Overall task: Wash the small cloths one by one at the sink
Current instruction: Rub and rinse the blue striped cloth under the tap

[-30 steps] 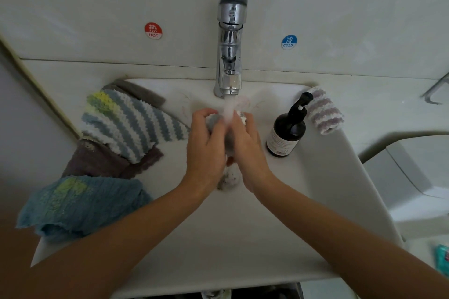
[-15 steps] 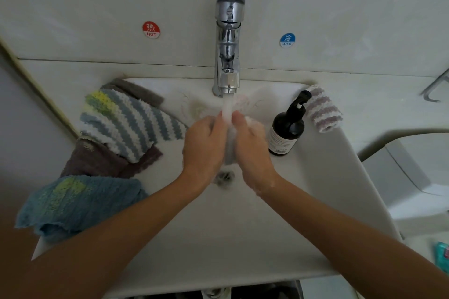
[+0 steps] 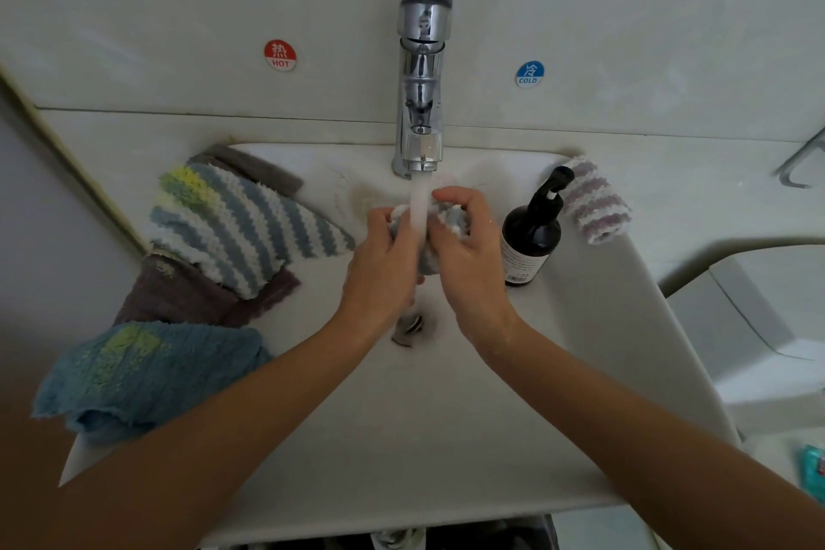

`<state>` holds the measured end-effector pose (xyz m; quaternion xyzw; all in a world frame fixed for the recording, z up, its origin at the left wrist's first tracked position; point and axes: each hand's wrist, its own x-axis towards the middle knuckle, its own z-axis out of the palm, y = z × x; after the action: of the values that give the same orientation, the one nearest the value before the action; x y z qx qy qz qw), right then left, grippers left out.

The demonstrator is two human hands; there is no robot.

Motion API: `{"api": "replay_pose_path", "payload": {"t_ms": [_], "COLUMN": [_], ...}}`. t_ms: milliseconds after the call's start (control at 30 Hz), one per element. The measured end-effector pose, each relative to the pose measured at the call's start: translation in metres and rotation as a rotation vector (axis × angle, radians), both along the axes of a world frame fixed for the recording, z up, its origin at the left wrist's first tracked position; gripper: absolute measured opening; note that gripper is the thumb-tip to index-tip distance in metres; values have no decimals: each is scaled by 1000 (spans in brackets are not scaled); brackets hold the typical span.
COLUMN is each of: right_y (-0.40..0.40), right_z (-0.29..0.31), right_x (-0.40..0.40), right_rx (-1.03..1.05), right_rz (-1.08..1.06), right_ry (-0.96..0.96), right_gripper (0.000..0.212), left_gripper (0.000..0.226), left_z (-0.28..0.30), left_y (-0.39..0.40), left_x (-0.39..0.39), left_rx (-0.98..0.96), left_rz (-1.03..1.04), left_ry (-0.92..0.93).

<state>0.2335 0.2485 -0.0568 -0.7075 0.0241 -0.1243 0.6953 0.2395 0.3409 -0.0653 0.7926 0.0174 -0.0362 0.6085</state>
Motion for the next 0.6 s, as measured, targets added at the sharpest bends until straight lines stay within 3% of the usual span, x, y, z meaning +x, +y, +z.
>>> {"api": "replay_pose_path", "payload": {"t_ms": [100,233,367,433,600], "right_y": [3,6,7,6,1], "right_z": [3,-1,-3,-3,-3], "right_x": [-3,-6,-7,-4,3], "right_rx": [34,-53,-166,-168,-206], "right_rz": [47,14,3,-8,-18], "right_ry": [13,67,2,16,80], "right_gripper": [39,30,19,15,32], "left_gripper": [47,32,23,28,41], "left_z": [-1,-1,2,1,0], "left_y": [0,-2,-5,-4,-8], "left_x": [-3,-6,-12,-12,-15], "left_rx": [-34,-103,-107,-129,-140], "left_rz": [39,113,155,169,155], "left_ry": [-21,-93,-163,-179,-241]}}
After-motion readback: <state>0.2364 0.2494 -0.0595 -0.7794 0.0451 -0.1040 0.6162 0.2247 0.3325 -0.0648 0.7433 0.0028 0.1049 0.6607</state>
